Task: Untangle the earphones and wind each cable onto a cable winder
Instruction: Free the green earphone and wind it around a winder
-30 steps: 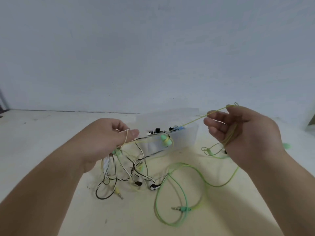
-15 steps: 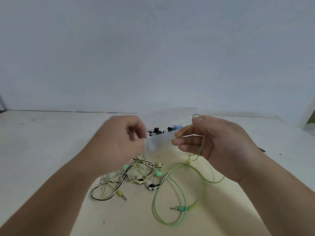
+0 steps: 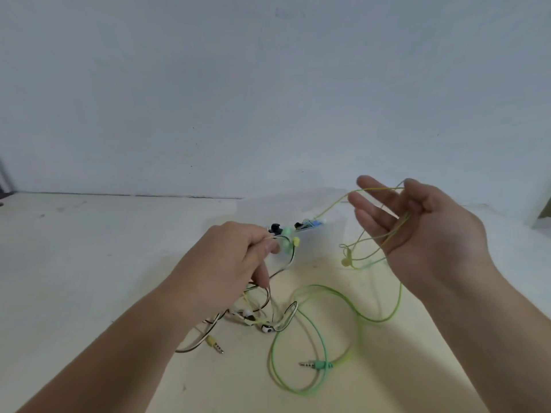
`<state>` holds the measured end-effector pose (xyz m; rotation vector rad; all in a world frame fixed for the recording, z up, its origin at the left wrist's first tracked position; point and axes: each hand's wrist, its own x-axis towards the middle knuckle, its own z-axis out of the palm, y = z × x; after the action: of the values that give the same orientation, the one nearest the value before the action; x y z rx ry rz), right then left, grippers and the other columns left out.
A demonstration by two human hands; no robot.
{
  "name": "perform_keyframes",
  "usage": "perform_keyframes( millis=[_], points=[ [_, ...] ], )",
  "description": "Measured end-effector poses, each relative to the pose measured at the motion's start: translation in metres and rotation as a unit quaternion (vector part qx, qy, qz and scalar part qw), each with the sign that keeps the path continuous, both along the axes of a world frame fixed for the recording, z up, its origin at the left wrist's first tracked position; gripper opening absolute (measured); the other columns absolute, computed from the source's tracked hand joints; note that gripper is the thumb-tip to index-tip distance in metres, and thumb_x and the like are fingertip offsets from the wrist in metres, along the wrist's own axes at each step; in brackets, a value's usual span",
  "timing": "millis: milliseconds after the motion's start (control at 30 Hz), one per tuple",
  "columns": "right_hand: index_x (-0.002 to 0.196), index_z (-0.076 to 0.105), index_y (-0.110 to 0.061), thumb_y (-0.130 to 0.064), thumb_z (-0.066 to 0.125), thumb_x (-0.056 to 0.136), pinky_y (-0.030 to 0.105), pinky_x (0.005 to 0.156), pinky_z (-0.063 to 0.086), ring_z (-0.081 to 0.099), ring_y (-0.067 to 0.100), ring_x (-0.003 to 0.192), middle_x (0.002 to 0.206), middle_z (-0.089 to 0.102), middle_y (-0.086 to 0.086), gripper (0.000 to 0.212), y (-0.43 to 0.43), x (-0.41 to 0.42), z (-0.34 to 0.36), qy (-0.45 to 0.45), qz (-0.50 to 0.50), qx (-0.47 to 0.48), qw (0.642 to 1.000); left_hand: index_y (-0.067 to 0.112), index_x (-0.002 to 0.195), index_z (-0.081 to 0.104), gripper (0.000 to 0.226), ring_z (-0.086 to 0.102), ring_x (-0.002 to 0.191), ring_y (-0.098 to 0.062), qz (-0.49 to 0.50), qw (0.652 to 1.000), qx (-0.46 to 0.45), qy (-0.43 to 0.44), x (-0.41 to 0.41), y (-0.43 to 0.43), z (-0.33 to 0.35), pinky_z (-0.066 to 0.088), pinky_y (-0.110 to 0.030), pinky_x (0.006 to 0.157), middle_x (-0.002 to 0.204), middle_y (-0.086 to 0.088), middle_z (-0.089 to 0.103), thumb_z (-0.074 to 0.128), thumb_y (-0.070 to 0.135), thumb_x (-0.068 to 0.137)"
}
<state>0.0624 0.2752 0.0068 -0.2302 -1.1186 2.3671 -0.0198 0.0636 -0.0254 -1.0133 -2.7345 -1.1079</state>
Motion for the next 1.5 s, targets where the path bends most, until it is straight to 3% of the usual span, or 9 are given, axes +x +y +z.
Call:
perform_keyframes(
  millis=[200, 300, 433, 600, 733, 933, 1067, 1267, 1500],
  points=[
    [0.077, 0.051, -0.013, -0.015, 0.052, 0.095, 0.027, 0.051, 0.049, 0.058, 0.024, 0.047, 0.055, 0.058, 0.007, 0.019, 0.007, -0.004, -0.003, -0.126, -0.063, 0.084, 0.986, 0.015, 0.081, 0.065, 0.033, 0.07, 0.062, -0.026, 0.089, 0.981, 0.153, -0.082, -0.009, -0.001, 0.0, 0.06, -0.046, 0.072, 0.05, 0.006, 0.058, 0.042, 0.016, 0.105],
    [0.088, 0.058, -0.011, -0.014, 0.052, 0.097, 0.032, 0.055, 0.05, 0.066, 0.028, 0.052, 0.059, 0.065, 0.009, 0.011, 0.002, -0.002, -0.004, -0.176, -0.044, 0.176, 0.968, 0.017, 0.077, 0.065, 0.032, 0.05, 0.044, -0.015, 0.151, 0.976, 0.134, -0.079, -0.013, -0.005, 0.004, 0.036, -0.026, 0.046, 0.048, 0.005, 0.045, 0.049, 0.029, 0.102],
    [0.099, 0.061, -0.009, -0.019, 0.054, 0.1, 0.036, 0.057, 0.055, 0.071, 0.032, 0.062, 0.09, 0.067, 0.015, 0.012, -0.001, 0.001, -0.005, -0.22, 0.012, 0.265, 0.939, 0.009, 0.073, 0.064, 0.047, 0.044, 0.041, -0.017, 0.19, 0.98, 0.061, -0.022, -0.016, -0.015, 0.008, 0.035, -0.03, 0.052, 0.037, 0.003, 0.041, 0.051, 0.047, 0.097],
    [0.071, 0.045, -0.007, -0.025, 0.047, 0.103, 0.023, 0.041, 0.026, 0.033, 0.015, 0.04, 0.058, 0.046, 0.004, 0.037, 0.002, 0.006, -0.008, -0.252, 0.059, 0.481, 0.837, 0.024, 0.07, 0.063, 0.03, 0.058, 0.08, -0.019, 0.225, 0.961, -0.078, 0.138, -0.016, -0.014, -0.001, 0.045, -0.033, 0.066, 0.082, 0.005, 0.057, 0.059, 0.042, 0.092],
    [0.065, 0.052, -0.015, -0.029, 0.05, 0.102, 0.023, 0.044, 0.021, 0.026, 0.012, 0.046, 0.052, 0.037, -0.007, 0.039, 0.005, 0.009, -0.006, -0.189, 0.138, 0.534, 0.812, 0.03, 0.109, 0.066, 0.033, 0.045, 0.109, -0.013, 0.144, 0.961, -0.028, 0.234, -0.005, -0.002, -0.007, 0.041, -0.027, 0.088, 0.112, 0.012, 0.053, 0.068, 0.049, 0.081],
    [0.068, 0.058, -0.016, -0.03, 0.055, 0.101, 0.026, 0.047, 0.024, 0.029, 0.011, 0.048, 0.052, 0.037, -0.008, 0.036, -0.004, 0.014, -0.01, -0.131, 0.269, 0.607, 0.737, 0.047, 0.137, 0.044, 0.069, 0.051, 0.11, 0.014, -0.079, 0.986, 0.067, 0.128, 0.029, 0.021, -0.007, 0.032, 0.0, 0.092, 0.127, 0.03, 0.055, 0.076, 0.045, 0.076],
    [0.075, 0.062, -0.004, -0.028, 0.062, 0.094, 0.024, 0.045, 0.022, 0.026, 0.013, 0.048, 0.053, 0.035, -0.004, 0.03, 0.003, 0.015, -0.007, -0.108, 0.295, 0.567, 0.761, 0.049, 0.117, 0.058, 0.033, 0.069, 0.078, -0.03, -0.145, 0.985, 0.064, -0.068, 0.028, 0.022, -0.01, 0.058, -0.045, 0.078, 0.101, 0.01, 0.07, 0.068, 0.032, 0.091],
    [0.073, 0.068, -0.013, -0.018, 0.077, 0.081, 0.021, 0.044, 0.033, 0.039, 0.01, 0.043, 0.052, 0.051, -0.007, 0.013, 0.042, 0.022, 0.008, -0.205, 0.01, 0.613, 0.763, 0.025, 0.08, 0.069, 0.025, 0.046, 0.049, -0.016, -0.029, 0.979, 0.176, -0.101, 0.011, 0.02, -0.012, 0.037, -0.029, 0.055, 0.047, 0.0, 0.051, 0.055, 0.02, 0.1],
    [0.077, 0.068, -0.007, -0.027, 0.067, 0.091, 0.027, 0.052, 0.036, 0.041, 0.017, 0.047, 0.06, 0.051, 0.006, 0.024, 0.073, 0.015, -0.004, -0.309, -0.126, 0.534, 0.777, 0.032, 0.107, 0.065, 0.016, 0.033, 0.045, -0.007, -0.047, 0.988, 0.129, -0.071, 0.015, 0.029, -0.024, 0.03, -0.016, 0.044, 0.058, 0.006, 0.043, 0.06, 0.021, 0.096]
  ],
)
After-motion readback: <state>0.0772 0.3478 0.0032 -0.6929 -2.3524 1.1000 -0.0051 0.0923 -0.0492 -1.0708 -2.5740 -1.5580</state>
